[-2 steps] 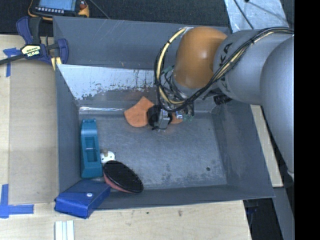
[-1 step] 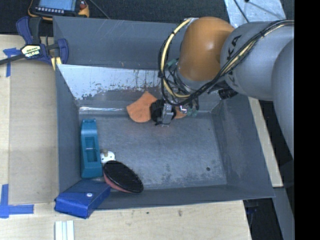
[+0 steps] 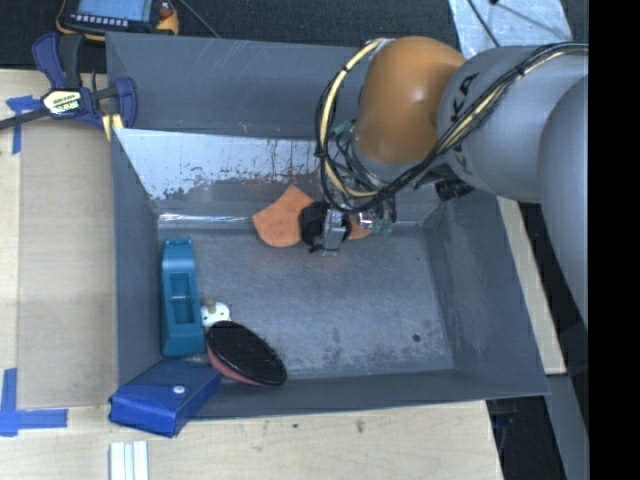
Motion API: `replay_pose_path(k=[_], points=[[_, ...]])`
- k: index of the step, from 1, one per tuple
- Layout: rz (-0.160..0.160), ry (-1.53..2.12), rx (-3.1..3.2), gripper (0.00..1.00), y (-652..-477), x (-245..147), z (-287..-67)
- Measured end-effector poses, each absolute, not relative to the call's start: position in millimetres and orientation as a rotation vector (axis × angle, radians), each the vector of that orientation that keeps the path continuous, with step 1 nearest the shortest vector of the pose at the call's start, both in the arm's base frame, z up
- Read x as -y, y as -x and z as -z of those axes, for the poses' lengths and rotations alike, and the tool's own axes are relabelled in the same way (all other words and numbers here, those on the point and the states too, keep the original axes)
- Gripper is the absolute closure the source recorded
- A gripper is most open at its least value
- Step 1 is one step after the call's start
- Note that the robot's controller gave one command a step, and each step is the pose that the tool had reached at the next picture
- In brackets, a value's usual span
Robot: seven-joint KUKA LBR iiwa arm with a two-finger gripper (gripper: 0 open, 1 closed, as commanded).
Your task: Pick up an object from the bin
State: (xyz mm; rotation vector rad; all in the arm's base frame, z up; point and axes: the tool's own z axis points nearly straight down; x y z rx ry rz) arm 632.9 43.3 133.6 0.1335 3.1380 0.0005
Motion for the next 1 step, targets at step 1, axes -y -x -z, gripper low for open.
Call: replay_pose_path(k=[1], points=[[-0.001, -0.136, -3.133, 1.0, -633.2, -43.0, -162.2]])
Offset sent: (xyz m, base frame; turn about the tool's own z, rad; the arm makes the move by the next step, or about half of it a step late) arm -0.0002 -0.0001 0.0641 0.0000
